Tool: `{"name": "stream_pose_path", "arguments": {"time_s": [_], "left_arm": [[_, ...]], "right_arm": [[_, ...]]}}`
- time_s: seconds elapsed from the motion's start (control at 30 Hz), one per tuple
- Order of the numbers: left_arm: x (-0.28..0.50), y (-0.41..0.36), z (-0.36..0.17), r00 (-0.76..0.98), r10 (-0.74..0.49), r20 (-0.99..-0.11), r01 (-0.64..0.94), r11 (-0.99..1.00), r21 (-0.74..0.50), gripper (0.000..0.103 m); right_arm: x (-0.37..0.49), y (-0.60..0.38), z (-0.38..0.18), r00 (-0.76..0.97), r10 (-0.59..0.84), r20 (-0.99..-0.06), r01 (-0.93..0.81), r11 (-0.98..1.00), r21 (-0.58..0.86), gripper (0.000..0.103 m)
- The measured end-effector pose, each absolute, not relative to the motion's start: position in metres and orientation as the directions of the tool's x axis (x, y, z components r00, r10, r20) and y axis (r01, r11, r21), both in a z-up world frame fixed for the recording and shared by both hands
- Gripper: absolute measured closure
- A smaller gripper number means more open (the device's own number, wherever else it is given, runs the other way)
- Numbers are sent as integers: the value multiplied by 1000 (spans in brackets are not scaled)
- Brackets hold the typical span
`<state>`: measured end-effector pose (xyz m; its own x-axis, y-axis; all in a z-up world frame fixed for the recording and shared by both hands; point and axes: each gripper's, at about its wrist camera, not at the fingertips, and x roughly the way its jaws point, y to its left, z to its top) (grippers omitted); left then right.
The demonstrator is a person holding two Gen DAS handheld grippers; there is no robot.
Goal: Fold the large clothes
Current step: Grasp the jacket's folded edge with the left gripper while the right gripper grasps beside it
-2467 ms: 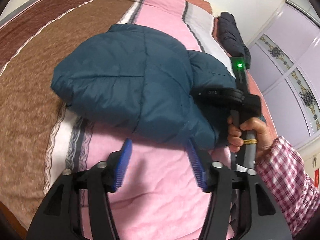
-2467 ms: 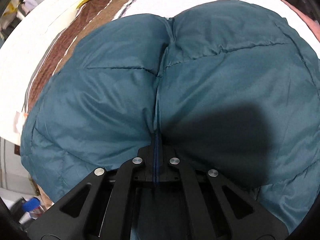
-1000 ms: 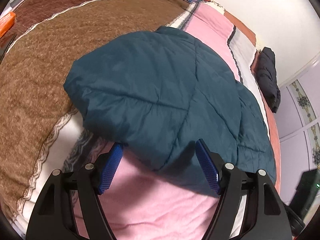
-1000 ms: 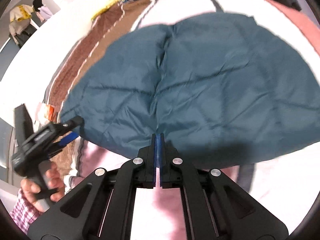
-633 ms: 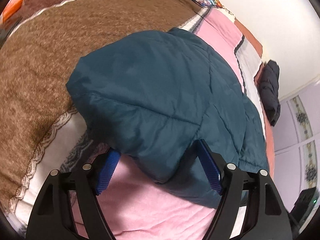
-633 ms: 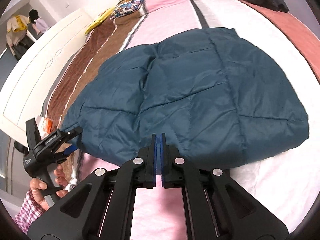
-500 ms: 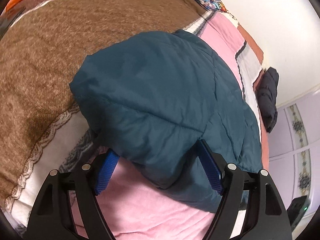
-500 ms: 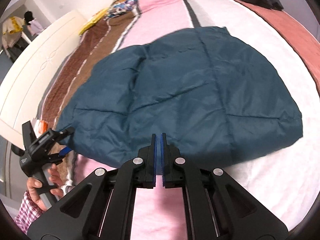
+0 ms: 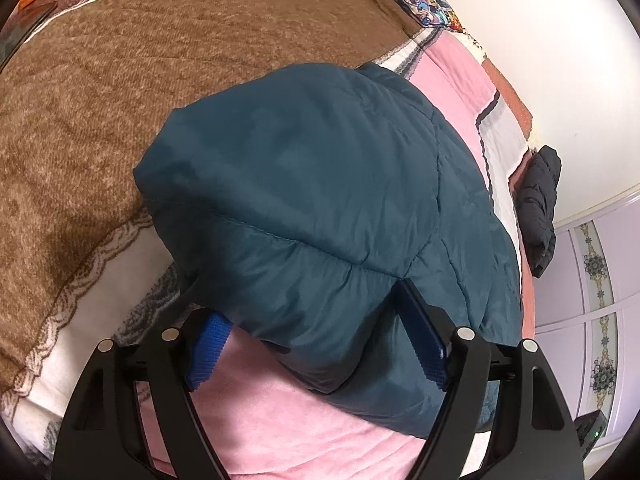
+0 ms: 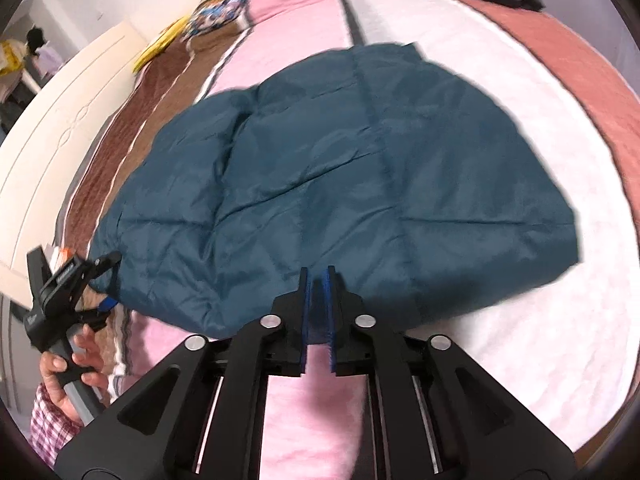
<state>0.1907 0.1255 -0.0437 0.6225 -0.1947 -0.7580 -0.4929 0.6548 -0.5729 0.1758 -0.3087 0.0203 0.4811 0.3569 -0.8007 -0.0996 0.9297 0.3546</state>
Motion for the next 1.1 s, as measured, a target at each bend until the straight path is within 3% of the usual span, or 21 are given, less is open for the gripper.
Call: {"name": "stream_pose_path", "arguments": {"time_s": [0.03, 0.1, 0.27, 0.43, 0.53, 0.57, 0.6, 0.7, 1.1], "left_arm": [[192, 126, -44, 621, -196, -759, -492, 656, -572, 26], [193, 127, -44, 622, -199, -758, -491, 655, -575, 26], [195, 129, -44, 630, -202, -750, -488, 648, -585, 28], [198, 125, -33, 642, -174, -747, -460, 692, -557, 57], [199, 123, -25, 647, -154, -747, -445, 719, -534, 73], [199, 124, -23, 649, -153, -745, -442, 722, -532, 76], [198, 125, -20, 653, -153, -742, -435, 726, -533, 79], [194, 127, -12, 668, -152, -728, -410, 742, -531, 85], [108, 155, 3, 673, -111, -731, -379, 797, -469, 88]], "right_arm": [[173, -318, 24, 495, 351, -795, -81, 929, 360, 83], [160, -345, 30, 539, 325, -777, -20, 927, 374, 65], [137, -408, 8, 530, 351, -772, 167, 849, 501, 47], [154, -431, -20, 499, 458, -736, 266, 727, 633, 46], [173, -431, -25, 514, 452, -730, 291, 708, 643, 46], [176, -430, -27, 519, 450, -727, 294, 704, 646, 54], [179, -429, -28, 515, 449, -730, 302, 702, 645, 68], [176, -418, -22, 508, 425, -749, 280, 741, 610, 82], [102, -371, -8, 475, 429, -768, 142, 824, 548, 86]]}}
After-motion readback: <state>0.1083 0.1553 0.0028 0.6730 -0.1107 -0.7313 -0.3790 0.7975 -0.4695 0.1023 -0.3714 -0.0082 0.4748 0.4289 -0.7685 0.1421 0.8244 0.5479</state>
